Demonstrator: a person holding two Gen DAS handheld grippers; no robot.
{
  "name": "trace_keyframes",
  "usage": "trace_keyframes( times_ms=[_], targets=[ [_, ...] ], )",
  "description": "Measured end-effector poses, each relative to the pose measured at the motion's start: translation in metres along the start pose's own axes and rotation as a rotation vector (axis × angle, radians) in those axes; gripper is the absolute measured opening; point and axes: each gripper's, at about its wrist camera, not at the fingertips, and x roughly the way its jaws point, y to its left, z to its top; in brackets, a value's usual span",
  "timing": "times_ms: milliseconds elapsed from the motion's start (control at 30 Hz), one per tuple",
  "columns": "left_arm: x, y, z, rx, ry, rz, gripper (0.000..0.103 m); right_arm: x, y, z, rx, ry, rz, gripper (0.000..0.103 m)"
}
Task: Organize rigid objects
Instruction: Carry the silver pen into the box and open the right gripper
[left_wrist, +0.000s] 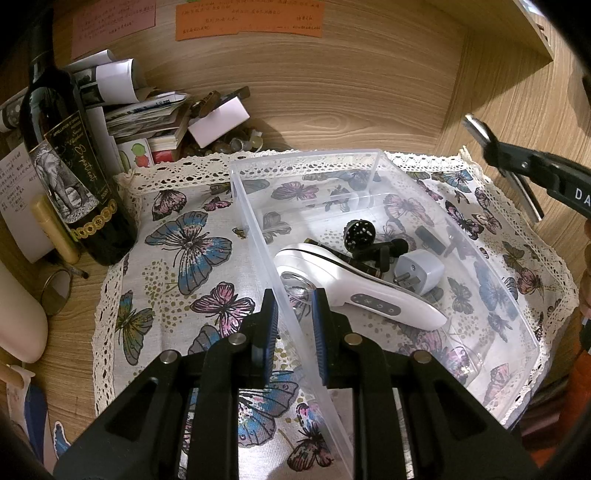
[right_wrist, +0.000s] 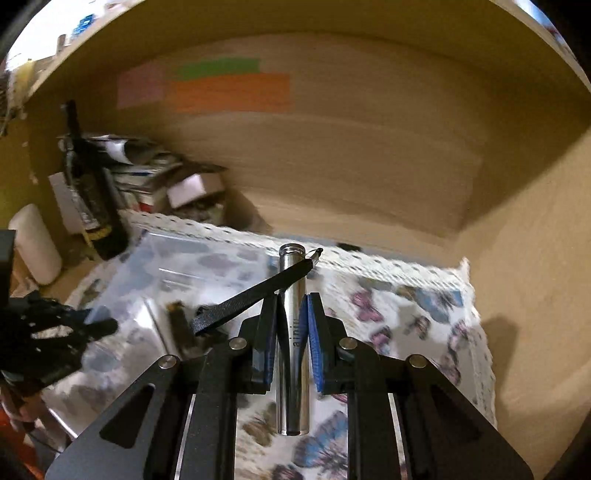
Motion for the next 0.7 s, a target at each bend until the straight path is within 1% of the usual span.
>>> trace_keyframes(
  times_ms=[100, 267, 400, 700],
  targets=[
    [0.0, 0.001, 0.0, 0.004, 0.0, 0.0, 0.019, 0.006, 0.016, 0.004, -0.041, 0.006, 0.024, 0.014],
    [0.0, 0.001, 0.0, 0.002, 0.0, -0.001, 0.019, 0.021, 0.038, 0.006, -0.104, 0.044, 0.057, 0.014],
    [0.0, 0.001, 0.0, 0.003, 0.0, 0.0, 0.019, 0.039, 0.05, 0.004, -0.14, 0.103, 0.101, 0.014],
    [-0.001, 0.0, -0.001, 0.002, -0.001, -0.001, 0.019, 0.072, 0.07, -0.004, -0.226, 0.22, 0.123, 0.014]
  ],
)
